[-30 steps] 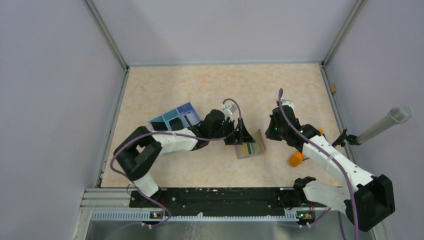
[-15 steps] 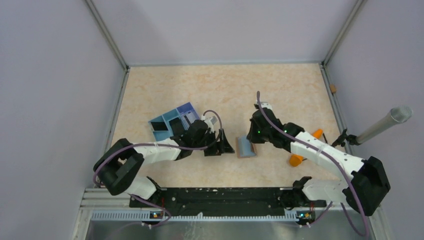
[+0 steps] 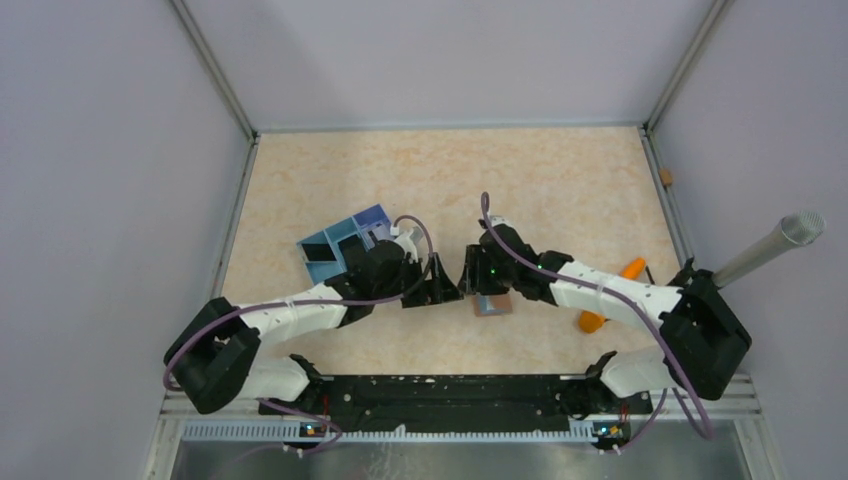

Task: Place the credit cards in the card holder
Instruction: Close the card holder at the center of the board.

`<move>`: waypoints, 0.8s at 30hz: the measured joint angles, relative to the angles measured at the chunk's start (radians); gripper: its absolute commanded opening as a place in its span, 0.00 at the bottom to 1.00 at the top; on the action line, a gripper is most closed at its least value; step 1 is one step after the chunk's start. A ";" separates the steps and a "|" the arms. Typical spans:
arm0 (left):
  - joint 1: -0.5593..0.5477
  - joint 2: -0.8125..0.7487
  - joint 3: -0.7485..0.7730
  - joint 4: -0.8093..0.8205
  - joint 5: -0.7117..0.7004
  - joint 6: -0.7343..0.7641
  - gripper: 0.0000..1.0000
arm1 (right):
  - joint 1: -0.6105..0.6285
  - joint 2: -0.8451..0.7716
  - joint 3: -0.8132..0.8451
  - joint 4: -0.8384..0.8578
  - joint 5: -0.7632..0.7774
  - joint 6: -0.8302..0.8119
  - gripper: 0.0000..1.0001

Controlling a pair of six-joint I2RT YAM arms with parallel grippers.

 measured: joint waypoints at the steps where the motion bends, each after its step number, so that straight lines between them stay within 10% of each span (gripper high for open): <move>1: 0.000 -0.003 0.000 -0.006 -0.005 0.005 0.90 | 0.000 -0.008 0.000 0.000 -0.002 0.000 0.60; 9: 0.000 -0.011 0.057 -0.061 -0.036 0.022 0.92 | -0.031 -0.215 0.105 -0.152 0.037 -0.051 0.69; 24: 0.000 0.099 0.150 -0.068 -0.030 0.043 0.93 | -0.486 -0.389 -0.143 -0.264 0.078 -0.101 0.49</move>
